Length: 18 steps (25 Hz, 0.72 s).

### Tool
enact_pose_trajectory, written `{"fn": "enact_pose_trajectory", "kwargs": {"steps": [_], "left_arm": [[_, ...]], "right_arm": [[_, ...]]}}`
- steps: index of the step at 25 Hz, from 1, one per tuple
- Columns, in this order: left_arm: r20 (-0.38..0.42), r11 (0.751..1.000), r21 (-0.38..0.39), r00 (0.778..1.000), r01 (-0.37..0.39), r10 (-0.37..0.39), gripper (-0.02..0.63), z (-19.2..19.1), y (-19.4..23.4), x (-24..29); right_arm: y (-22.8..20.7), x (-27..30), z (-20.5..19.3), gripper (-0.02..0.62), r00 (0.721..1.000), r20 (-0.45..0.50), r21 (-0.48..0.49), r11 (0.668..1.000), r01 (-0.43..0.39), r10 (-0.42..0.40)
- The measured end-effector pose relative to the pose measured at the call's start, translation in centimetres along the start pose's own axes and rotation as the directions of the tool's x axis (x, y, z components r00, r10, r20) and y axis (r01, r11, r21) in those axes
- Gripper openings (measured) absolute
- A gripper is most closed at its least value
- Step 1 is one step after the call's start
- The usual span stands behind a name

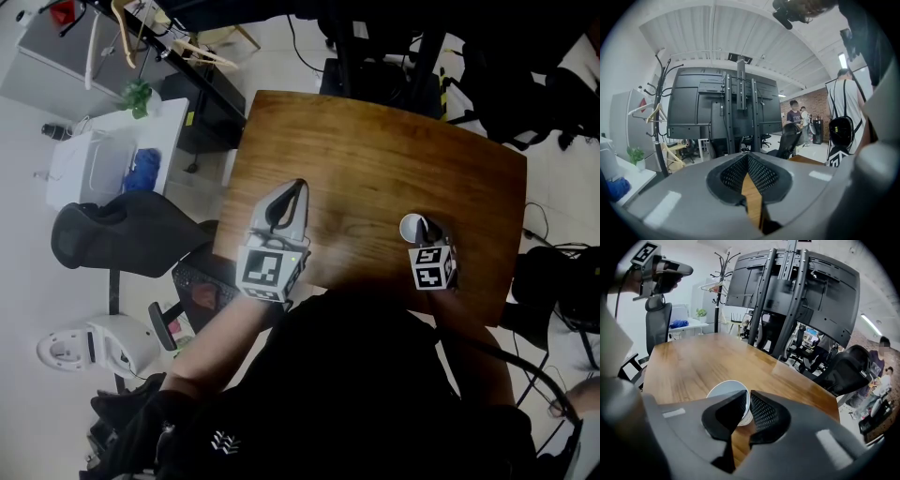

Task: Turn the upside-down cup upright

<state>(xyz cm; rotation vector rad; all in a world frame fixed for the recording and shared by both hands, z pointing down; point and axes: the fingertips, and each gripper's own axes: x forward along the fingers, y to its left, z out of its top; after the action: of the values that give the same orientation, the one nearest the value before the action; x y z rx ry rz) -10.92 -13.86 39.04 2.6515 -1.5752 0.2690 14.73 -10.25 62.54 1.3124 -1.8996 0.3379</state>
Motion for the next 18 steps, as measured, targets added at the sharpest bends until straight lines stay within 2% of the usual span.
{"fn": "enact_pose_trajectory", "kwargs": {"steps": [4, 11, 14, 18], "left_arm": [[0.003, 1.000, 0.002, 1.000, -0.001, 0.001, 0.000, 0.1, 0.1, -0.1], [0.003, 1.000, -0.001, 1.000, -0.002, 0.002, 0.000, 0.1, 0.7, 0.0], [0.001, 1.000, -0.005, 1.000, 0.005, -0.005, 0.000, -0.1, 0.7, 0.0], [0.004, 1.000, 0.004, 1.000, 0.010, -0.010, 0.000, 0.1, 0.7, 0.3]], "right_arm": [[-0.1, 0.0, -0.2, 0.031, 1.000, -0.004, 0.010, 1.000, 0.011, -0.011], [-5.8, -0.3, -1.6, 0.029, 0.988, -0.044, 0.059, 0.987, 0.150, -0.148], [-6.5, -0.3, -2.0, 0.029, 0.981, -0.073, 0.030, 0.983, 0.181, -0.179], [-4.7, 0.0, -1.7, 0.032, 0.984, -0.060, -0.027, 0.986, 0.165, -0.167]]}}
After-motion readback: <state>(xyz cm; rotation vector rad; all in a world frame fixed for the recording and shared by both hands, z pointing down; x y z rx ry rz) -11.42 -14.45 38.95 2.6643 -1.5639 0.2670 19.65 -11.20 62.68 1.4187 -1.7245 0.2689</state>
